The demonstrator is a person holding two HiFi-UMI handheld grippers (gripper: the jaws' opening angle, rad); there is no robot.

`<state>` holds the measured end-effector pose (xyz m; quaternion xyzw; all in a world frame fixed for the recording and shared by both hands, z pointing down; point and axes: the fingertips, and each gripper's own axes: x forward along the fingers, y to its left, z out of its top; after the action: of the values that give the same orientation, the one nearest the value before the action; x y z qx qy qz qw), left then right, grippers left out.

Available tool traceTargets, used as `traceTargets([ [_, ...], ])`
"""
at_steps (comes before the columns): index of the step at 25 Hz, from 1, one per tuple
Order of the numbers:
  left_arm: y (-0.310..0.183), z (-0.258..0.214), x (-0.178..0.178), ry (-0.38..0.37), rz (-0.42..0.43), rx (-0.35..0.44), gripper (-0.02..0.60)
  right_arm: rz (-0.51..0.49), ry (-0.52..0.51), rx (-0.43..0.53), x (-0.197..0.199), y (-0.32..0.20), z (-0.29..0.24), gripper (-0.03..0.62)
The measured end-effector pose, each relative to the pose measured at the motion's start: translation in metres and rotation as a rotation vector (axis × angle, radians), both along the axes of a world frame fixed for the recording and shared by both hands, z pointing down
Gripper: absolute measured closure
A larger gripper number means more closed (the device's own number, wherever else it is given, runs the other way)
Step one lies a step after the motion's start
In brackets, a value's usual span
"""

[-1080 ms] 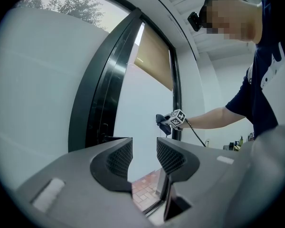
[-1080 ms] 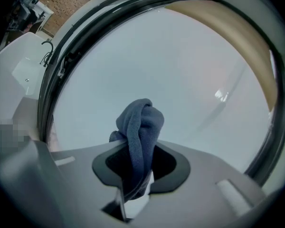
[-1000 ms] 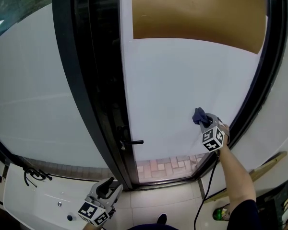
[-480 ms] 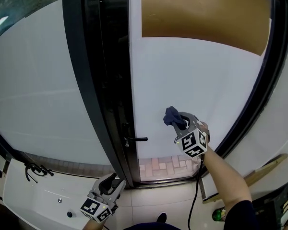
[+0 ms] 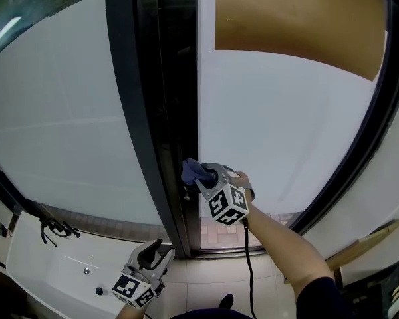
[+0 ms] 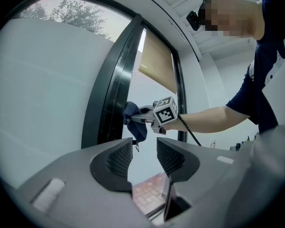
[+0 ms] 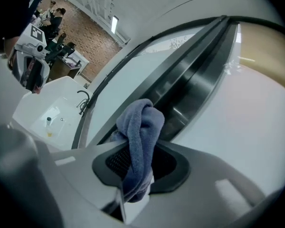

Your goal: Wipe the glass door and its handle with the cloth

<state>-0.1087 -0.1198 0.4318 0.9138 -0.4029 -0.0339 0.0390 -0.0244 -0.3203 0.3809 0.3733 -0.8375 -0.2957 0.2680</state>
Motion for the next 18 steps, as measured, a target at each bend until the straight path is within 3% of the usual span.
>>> traceTargets([
  [8,0.004,0.003,-0.021,0.002,-0.05,-0.006,0.426,-0.022,0.061,-0.137,-0.057,-0.019,0.06,0.508],
  [13,0.005,0.005,-0.028,0.0,-0.073,-0.02,0.426,-0.014,0.119,-0.192,-0.055,-0.024,0.092,0.508],
  [18,0.002,0.01,-0.028,0.002,-0.068,-0.018,0.426,-0.023,0.134,-0.187,-0.047,-0.021,0.097,0.51],
])
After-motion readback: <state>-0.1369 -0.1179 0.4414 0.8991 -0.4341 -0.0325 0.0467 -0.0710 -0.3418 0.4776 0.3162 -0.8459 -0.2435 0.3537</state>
